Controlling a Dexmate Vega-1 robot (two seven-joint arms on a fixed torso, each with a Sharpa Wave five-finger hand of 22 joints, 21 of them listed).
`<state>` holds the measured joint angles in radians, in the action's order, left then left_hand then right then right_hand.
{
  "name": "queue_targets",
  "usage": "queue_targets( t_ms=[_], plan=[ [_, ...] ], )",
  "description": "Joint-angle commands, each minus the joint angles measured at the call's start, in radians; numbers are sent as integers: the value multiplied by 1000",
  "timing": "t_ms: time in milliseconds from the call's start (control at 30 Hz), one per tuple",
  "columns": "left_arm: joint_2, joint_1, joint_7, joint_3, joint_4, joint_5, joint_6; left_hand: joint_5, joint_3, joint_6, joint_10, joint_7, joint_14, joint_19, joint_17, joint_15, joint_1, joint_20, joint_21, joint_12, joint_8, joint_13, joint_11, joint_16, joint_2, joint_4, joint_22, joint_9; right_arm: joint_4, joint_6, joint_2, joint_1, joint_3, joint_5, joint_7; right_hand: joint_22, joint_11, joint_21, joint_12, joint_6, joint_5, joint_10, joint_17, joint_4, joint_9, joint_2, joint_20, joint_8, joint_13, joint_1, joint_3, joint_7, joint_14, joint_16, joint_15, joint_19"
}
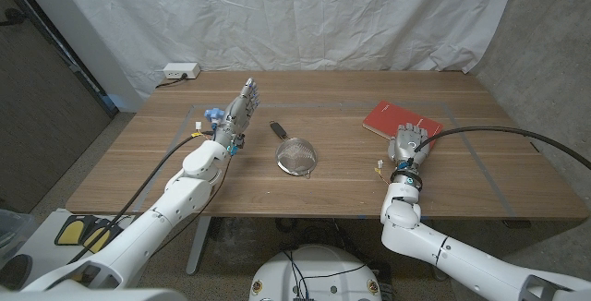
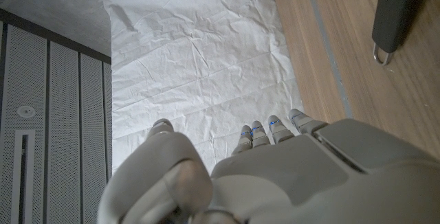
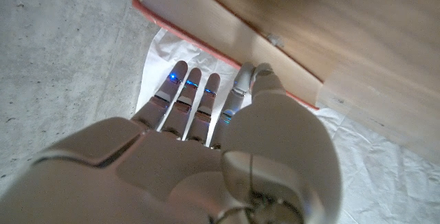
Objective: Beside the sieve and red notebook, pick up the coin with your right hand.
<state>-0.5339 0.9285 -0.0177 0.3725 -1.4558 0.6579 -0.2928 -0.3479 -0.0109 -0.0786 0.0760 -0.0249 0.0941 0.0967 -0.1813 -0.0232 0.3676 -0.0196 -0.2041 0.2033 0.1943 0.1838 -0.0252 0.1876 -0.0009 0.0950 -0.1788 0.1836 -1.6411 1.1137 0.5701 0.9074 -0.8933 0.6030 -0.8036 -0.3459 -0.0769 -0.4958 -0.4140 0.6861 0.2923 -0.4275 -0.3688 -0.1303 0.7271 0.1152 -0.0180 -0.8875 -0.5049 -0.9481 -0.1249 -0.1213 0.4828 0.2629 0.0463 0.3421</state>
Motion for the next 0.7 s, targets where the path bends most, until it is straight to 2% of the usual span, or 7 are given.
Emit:
queue_targets(
  t_ms=[33, 167, 700],
  plan=[
    [-3, 17, 0, -5, -11, 3, -11, 3, 5, -3, 5, 4, 0, 4, -4, 5, 2, 9, 0, -2, 0, 4, -3, 1, 11, 1, -4, 3, -23, -9, 12, 14, 5, 35, -20, -5, -9, -11, 4, 87, -3, -22, -4, -10, -18, -2, -8, 5, 5, -9, -7, -71, 17, 7, 41, 12],
    [-4, 24, -1, -7, -15, 6, -17, 3, 5, -3, 4, 2, 0, 4, -4, 5, 3, 9, 0, -2, 0, 4, -4, 1, 11, 1, -4, 3, -28, -12, 13, 21, 8, 44, -24, -7, -25, -15, 6, 102, -4, -31, -4, -13, -40, -5, -9, 12, 11, -17, -10, -75, 26, 8, 36, 9],
    [-12, 38, 3, -14, -38, 7, -21, 3, 8, -3, 6, 3, 1, 4, -4, 5, 5, 11, 1, -2, 1, 4, -4, 1, 12, 1, -4, 3, -89, 11, 30, 29, 11, 73, 18, -10, -36, -28, 13, 141, -5, -33, -5, -18, -106, -15, -14, 36, 18, -34, -13, -79, 24, 2, 40, 2]
  ],
)
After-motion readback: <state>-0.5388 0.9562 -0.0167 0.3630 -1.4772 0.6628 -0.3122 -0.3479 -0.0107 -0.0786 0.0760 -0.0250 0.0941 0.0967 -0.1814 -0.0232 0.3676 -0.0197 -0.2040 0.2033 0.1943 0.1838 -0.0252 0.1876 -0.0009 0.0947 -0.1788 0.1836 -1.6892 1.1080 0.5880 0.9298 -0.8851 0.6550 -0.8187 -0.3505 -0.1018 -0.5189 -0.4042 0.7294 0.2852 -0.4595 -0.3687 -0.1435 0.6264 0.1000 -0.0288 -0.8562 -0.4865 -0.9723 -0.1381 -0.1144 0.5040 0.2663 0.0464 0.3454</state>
